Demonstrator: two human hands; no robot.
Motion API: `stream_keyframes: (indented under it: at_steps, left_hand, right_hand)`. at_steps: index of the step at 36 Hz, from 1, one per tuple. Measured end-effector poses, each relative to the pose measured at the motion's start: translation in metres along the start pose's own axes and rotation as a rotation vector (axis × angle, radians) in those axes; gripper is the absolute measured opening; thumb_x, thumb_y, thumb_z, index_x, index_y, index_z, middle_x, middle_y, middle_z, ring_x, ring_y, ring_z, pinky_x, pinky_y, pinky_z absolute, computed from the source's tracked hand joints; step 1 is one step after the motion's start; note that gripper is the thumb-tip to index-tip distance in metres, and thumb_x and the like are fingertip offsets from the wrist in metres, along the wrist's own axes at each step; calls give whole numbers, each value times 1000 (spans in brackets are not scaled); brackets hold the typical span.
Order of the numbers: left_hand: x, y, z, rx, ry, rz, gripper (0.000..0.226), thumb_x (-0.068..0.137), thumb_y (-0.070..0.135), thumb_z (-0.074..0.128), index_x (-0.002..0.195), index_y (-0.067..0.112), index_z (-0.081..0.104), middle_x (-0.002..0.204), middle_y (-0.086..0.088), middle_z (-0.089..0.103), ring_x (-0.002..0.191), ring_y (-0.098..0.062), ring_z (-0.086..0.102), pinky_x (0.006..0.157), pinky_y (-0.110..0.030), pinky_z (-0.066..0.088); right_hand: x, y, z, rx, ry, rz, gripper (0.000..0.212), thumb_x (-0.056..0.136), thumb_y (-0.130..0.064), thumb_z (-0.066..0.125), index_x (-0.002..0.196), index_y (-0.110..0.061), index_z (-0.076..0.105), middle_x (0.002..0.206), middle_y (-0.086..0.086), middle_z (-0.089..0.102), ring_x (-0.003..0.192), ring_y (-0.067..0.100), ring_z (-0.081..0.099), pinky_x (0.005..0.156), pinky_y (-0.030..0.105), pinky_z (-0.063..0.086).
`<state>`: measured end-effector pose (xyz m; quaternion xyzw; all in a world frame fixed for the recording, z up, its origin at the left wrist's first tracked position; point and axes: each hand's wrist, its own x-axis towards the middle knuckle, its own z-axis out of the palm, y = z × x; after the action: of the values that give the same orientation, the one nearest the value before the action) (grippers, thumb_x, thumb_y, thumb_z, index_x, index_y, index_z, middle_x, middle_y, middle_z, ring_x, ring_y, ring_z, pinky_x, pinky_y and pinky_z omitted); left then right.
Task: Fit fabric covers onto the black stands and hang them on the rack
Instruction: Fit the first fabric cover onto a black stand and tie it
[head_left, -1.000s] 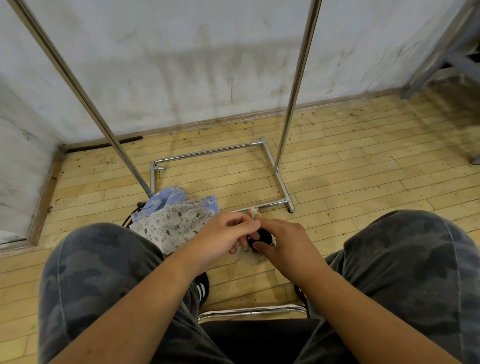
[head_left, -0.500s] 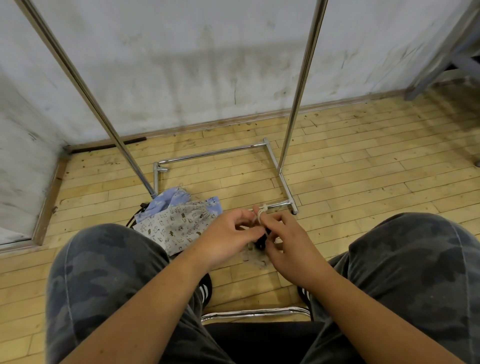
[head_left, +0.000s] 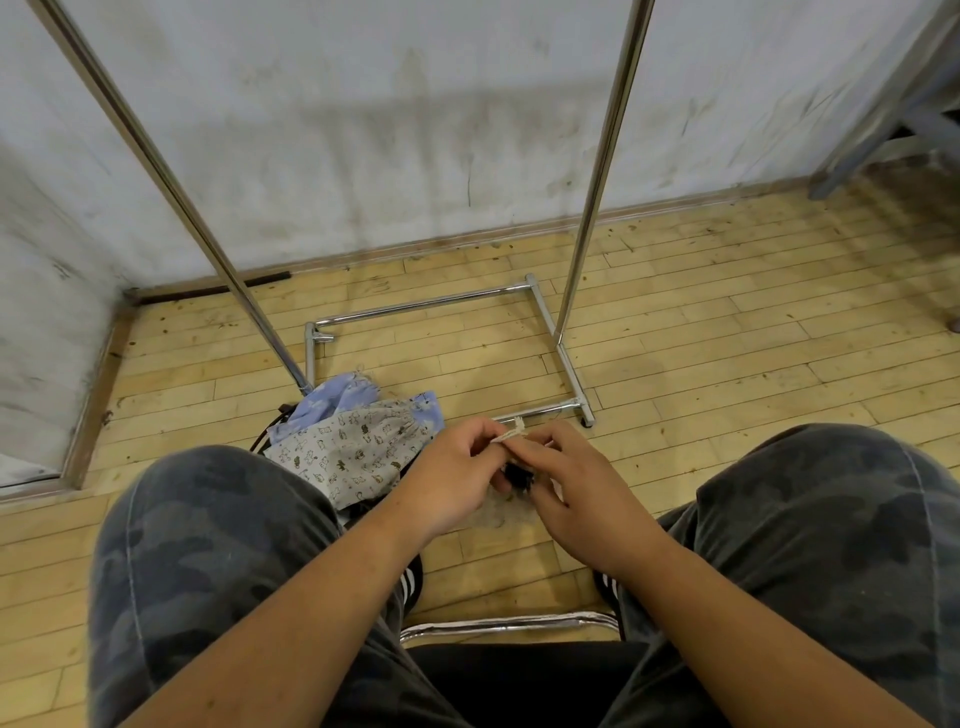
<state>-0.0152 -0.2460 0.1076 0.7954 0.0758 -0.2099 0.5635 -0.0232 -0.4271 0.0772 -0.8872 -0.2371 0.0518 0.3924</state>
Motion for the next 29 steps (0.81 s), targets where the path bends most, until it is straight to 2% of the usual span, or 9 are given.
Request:
stream_keyframes:
  at_steps: [5, 8, 10, 12, 16, 18, 22, 26, 29]
  left_hand:
    - [0, 0, 1, -22, 8, 4, 16, 102, 30, 56, 94, 30, 70, 92, 3, 77, 83, -21, 73, 66, -34, 51]
    - [0, -1, 1, -45, 7, -1, 22, 102, 29, 56, 84, 32, 69, 92, -5, 75, 71, -22, 65, 63, -36, 48]
    - [0, 1, 0, -67, -7, 1, 26, 101, 26, 57, 79, 32, 68, 93, -12, 73, 69, -19, 60, 59, -33, 45]
    - [-1, 3, 0, -89, -34, 3, 22, 102, 23, 56, 84, 25, 68, 92, -15, 72, 68, -17, 59, 58, -30, 43]
    - [-5, 7, 1, -107, -106, 30, 14, 103, 21, 56, 93, 16, 65, 88, -3, 73, 68, -14, 59, 56, -24, 42]
    - [-6, 8, 1, -97, -125, 47, 11, 102, 20, 58, 94, 16, 64, 85, 1, 73, 67, -12, 59, 56, -20, 42]
    - [-8, 8, 3, -105, -166, 76, 8, 100, 17, 62, 93, 16, 65, 79, 1, 69, 61, -11, 54, 54, -16, 42]
    - [-8, 8, 2, -132, -176, 92, 7, 100, 16, 63, 94, 17, 66, 71, 4, 65, 57, -12, 49, 57, -22, 42]
    - [-7, 10, 2, -159, -178, 83, 8, 101, 15, 63, 105, 12, 68, 64, 8, 61, 53, -9, 46, 55, -21, 40]
  right_hand:
    - [3, -1, -3, 67, 112, 77, 47, 97, -7, 62, 129, -40, 63, 107, -14, 60, 97, 8, 61, 81, 26, 55]
    - [4, 1, -5, 116, 140, 209, 30, 97, -21, 67, 117, -42, 57, 100, -18, 60, 88, 5, 62, 75, 28, 57]
    - [3, 4, -4, 123, 128, 277, 30, 96, -32, 68, 122, -39, 55, 105, -19, 59, 89, 3, 62, 76, 26, 57]
    - [2, 7, -2, 141, 67, 314, 43, 98, -41, 65, 138, -41, 50, 118, -20, 56, 96, 1, 62, 82, 24, 56]
    - [1, 9, 5, 219, -38, 311, 53, 102, -45, 57, 152, -47, 40, 140, -18, 53, 114, 2, 60, 98, 26, 54]
    - [1, 7, 6, 234, -43, 266, 43, 104, -40, 56, 145, -47, 49, 133, -17, 59, 116, 0, 58, 99, 25, 52]
    - [1, 5, 4, 249, -57, 300, 19, 102, -28, 58, 116, -37, 66, 108, -10, 67, 100, 4, 62, 89, 32, 54]
    - [2, 2, 2, 319, -109, 347, 13, 103, -38, 54, 106, -42, 66, 104, -12, 70, 97, 2, 64, 87, 30, 56]
    - [0, 1, 2, 381, -159, 373, 19, 105, -46, 49, 108, -41, 67, 106, -13, 72, 101, 2, 66, 91, 29, 55]
